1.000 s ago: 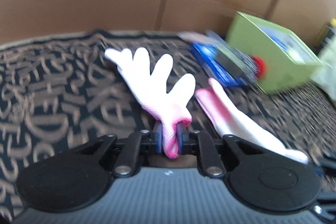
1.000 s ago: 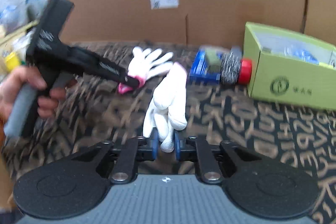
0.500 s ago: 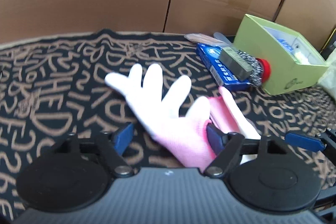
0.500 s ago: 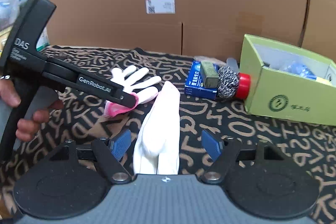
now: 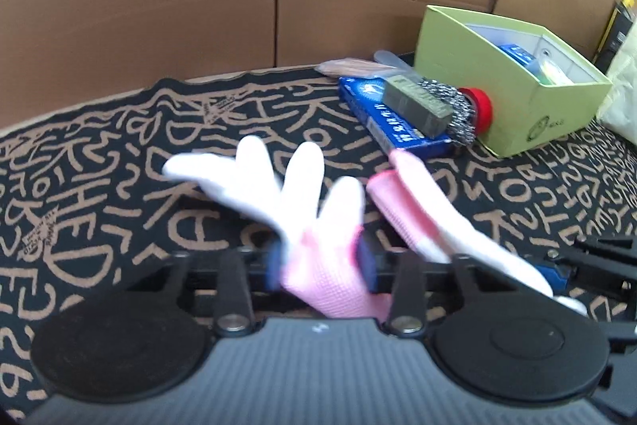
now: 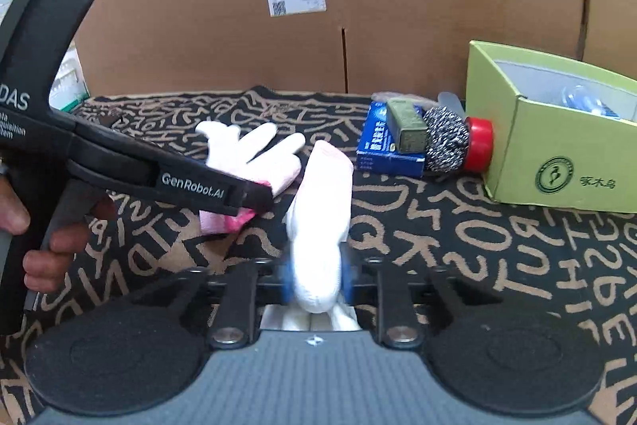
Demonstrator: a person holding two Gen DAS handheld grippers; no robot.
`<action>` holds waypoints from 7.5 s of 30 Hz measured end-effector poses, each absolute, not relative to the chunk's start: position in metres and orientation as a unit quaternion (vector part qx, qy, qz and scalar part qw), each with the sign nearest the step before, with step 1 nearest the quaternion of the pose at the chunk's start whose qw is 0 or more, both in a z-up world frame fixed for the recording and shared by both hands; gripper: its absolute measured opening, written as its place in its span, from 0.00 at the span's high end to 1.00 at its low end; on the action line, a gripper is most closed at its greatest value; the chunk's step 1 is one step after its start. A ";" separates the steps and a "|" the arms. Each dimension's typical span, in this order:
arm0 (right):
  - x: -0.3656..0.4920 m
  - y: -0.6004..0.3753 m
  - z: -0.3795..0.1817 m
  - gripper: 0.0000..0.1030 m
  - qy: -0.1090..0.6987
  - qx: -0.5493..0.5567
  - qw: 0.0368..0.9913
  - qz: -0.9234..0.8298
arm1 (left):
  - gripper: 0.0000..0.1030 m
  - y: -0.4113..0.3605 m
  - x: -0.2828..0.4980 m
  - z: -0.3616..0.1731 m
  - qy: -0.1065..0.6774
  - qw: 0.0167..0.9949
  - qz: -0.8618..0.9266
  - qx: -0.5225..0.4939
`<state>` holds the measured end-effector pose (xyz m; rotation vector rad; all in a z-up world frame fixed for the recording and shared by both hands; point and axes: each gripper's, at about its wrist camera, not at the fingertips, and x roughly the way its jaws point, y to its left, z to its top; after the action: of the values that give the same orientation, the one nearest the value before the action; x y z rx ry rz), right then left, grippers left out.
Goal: Organize objects
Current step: 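Grasp white glove with right gripper while left gripper grasps pink-cuffed glove, then carry both gloves into the lime-green box and release, then return both grippers to the remaining items, then grasp red tape roll with right gripper while left gripper grasps green soap bar, then carry red tape roll and soap bar into the lime-green box and release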
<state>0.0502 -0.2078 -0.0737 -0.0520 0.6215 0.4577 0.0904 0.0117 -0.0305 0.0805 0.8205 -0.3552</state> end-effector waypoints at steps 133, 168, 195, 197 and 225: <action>0.096 -0.240 -0.056 0.80 0.220 0.009 0.970 0.102 | 0.73 -0.088 0.178 -0.019 0.381 0.902 -0.196 -0.059; 0.028 -0.253 -0.099 0.48 0.297 0.025 0.950 0.092 | 0.65 -0.045 0.141 -0.043 0.391 0.915 -0.100 -0.018; -0.011 -0.275 -0.092 0.49 0.270 0.043 0.958 0.082 | 0.60 -0.041 0.149 -0.042 0.397 0.911 -0.086 -0.064; -0.010 -0.276 -0.094 0.49 0.272 0.044 0.958 0.082 | 0.77 -0.037 0.150 -0.044 0.407 0.904 -0.109 -0.075; 0.069 -0.333 -0.011 0.49 0.156 0.009 0.988 0.018 | 0.79 -0.200 0.139 0.092 0.300 0.908 -0.291 0.020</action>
<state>0.0686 -0.3334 -0.0108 0.0173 0.3132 0.0355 0.1394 -0.1997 0.0925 0.0417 0.6198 -0.5997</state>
